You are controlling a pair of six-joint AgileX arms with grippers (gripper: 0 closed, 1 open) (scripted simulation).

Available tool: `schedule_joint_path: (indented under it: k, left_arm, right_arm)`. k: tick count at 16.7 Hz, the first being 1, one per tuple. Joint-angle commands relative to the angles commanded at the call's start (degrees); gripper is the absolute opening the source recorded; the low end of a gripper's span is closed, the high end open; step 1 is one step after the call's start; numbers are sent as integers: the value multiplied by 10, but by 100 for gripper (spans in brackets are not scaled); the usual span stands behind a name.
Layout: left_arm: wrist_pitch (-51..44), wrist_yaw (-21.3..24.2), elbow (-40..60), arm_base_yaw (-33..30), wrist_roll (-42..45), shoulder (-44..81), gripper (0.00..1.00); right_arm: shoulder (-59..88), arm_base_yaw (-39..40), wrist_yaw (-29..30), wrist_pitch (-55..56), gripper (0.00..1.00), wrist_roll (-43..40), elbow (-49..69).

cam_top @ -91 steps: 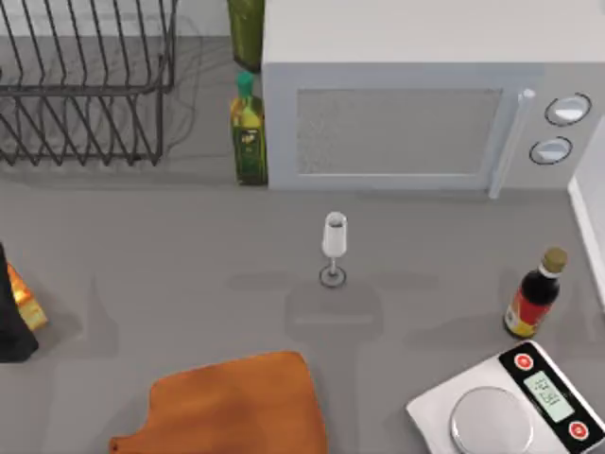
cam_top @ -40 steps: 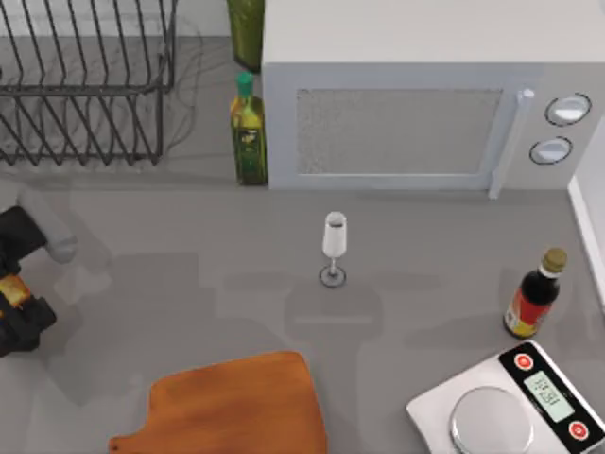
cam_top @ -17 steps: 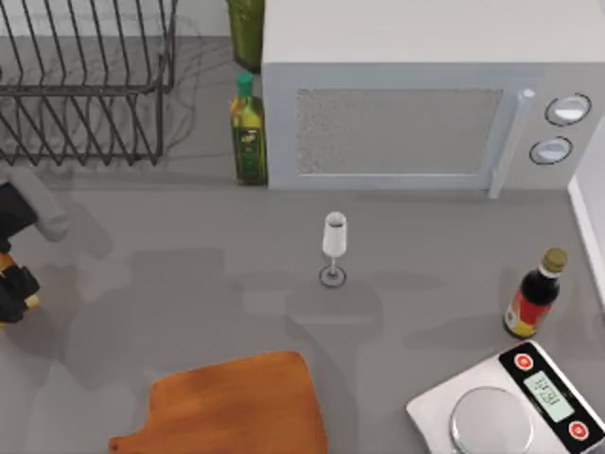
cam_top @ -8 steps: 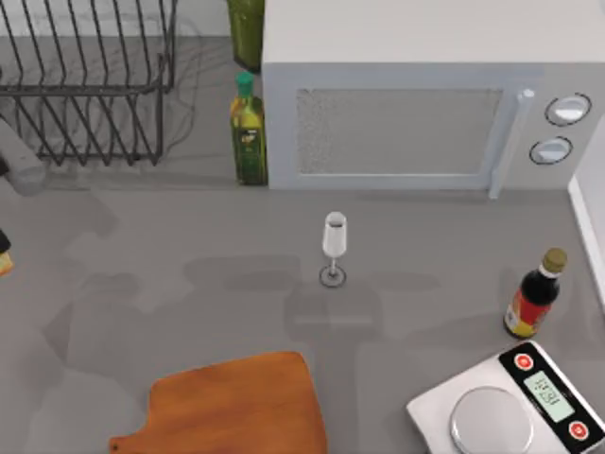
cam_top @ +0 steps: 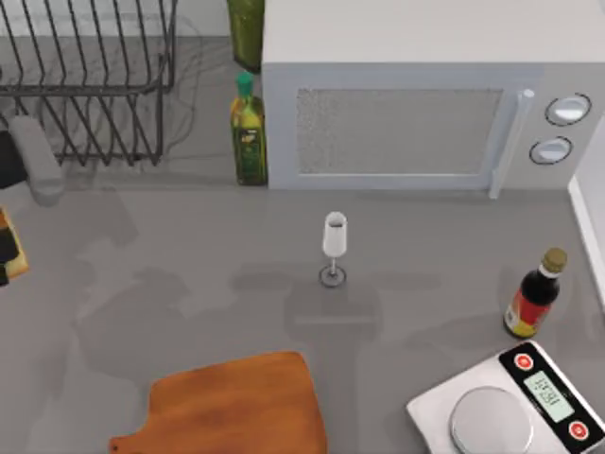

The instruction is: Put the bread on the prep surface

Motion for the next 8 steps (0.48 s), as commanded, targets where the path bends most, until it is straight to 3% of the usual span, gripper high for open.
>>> schedule_joint_path:
  k: [4, 8]
  left_arm:
    - [-18, 9, -8, -70, 175, -33, 0]
    - [-38, 19, -28, -156, 436, -60, 0]
  right_arm:
    - [0, 0, 0, 0, 100, 0, 0]
    - [0, 0, 0, 0, 100, 0, 0]
